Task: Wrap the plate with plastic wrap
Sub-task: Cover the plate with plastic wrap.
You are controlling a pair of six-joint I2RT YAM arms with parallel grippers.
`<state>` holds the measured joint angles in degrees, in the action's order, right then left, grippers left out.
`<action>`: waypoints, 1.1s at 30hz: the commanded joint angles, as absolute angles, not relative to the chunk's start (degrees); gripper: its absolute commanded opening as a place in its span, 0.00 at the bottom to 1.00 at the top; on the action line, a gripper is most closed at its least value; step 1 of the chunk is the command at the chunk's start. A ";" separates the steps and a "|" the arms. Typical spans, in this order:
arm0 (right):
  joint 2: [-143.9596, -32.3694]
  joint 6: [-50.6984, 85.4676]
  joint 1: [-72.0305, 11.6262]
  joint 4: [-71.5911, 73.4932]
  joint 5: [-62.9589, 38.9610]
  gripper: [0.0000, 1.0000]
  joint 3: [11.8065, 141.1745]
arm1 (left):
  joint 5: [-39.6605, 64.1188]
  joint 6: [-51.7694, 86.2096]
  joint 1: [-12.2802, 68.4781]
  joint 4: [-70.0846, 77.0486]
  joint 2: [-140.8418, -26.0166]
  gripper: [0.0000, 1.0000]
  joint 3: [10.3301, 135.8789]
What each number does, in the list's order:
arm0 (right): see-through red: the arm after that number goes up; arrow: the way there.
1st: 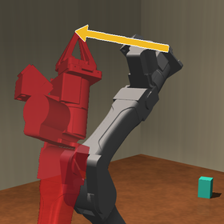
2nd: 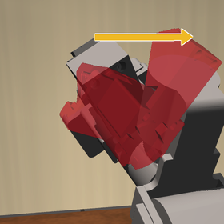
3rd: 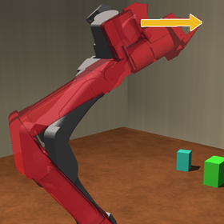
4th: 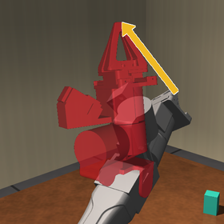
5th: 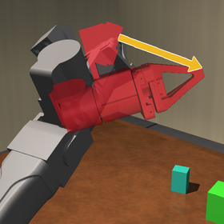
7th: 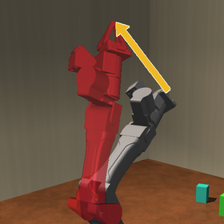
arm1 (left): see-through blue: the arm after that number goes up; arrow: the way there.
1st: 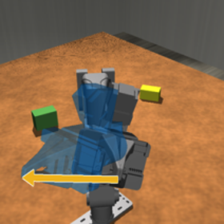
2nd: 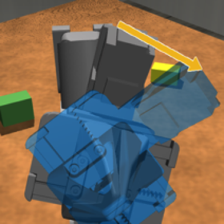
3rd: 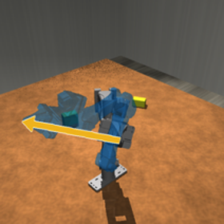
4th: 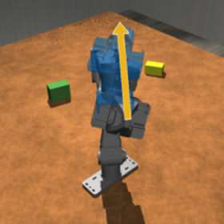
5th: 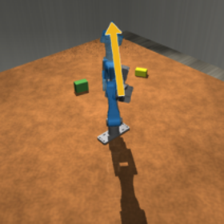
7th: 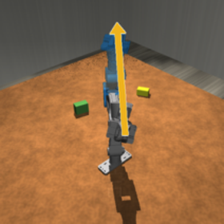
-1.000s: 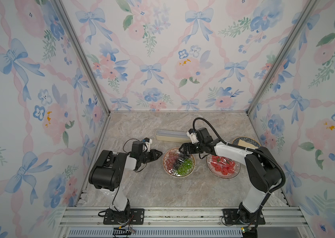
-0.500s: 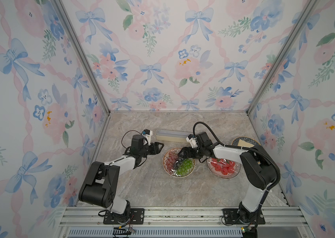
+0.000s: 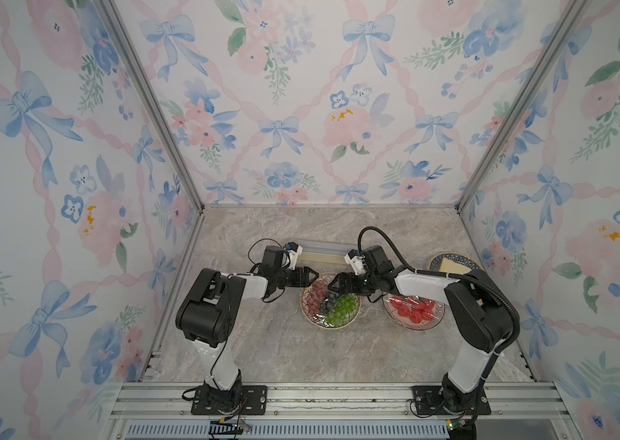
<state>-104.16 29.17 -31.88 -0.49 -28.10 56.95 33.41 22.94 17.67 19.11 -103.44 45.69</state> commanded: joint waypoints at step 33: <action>-100.72 28.61 -30.02 -4.16 -26.54 0.99 56.25 | 28.43 28.94 16.46 8.88 -76.58 0.61 29.95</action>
